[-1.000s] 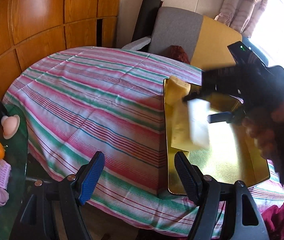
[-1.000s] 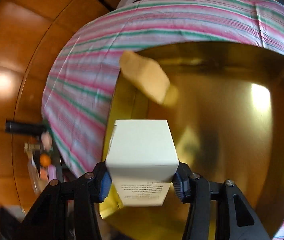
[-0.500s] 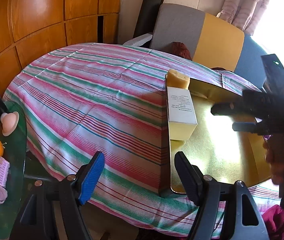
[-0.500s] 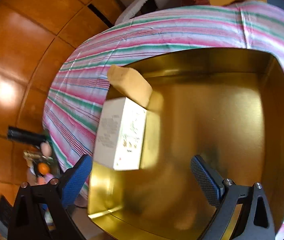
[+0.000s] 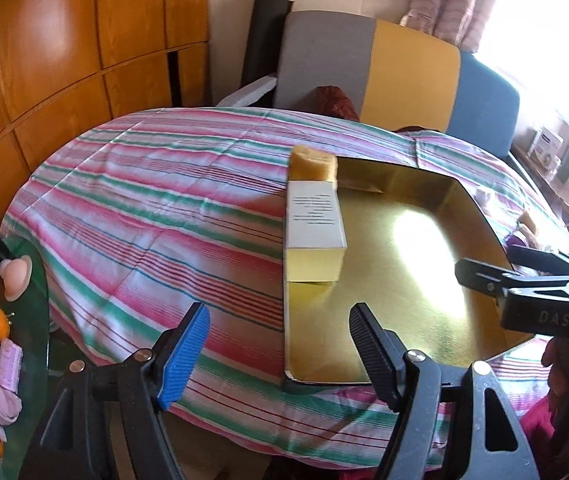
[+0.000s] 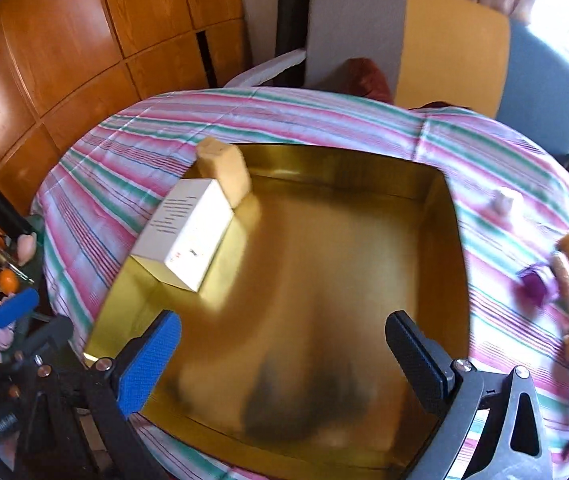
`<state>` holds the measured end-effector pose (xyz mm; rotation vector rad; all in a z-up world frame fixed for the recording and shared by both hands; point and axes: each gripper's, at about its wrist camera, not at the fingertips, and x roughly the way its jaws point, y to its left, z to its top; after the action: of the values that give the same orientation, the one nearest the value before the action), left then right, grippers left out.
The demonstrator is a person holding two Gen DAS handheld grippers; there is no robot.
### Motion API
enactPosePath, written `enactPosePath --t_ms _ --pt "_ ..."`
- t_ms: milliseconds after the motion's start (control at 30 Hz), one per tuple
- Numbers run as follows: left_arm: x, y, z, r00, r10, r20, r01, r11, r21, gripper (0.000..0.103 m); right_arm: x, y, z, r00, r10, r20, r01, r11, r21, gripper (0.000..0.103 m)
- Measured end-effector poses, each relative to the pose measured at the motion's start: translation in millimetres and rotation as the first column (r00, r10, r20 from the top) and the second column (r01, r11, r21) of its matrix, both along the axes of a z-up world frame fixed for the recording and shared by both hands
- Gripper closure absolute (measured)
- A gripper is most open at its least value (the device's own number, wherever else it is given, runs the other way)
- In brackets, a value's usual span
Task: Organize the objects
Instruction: 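Move the left gripper toward the purple wrapped candy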
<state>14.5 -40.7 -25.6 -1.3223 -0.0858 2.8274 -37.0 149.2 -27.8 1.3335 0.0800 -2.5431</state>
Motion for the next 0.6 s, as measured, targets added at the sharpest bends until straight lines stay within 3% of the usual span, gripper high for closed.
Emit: enactPosePath --t_ms 333,600 --pt "0 36 7 0.994 -0.109 -0.005 0.109 0.994 0.003 0.03 24 78 25 0.985 -0.125 -0.12 0.132 0.99 0.05 0.0" --pt "-2 65 9 0.983 -0.182 0.01 0.182 0.983 0.008 0.029 41 185 45 0.929 -0.318 -0.189 0.34 0.936 0.095 0.0"
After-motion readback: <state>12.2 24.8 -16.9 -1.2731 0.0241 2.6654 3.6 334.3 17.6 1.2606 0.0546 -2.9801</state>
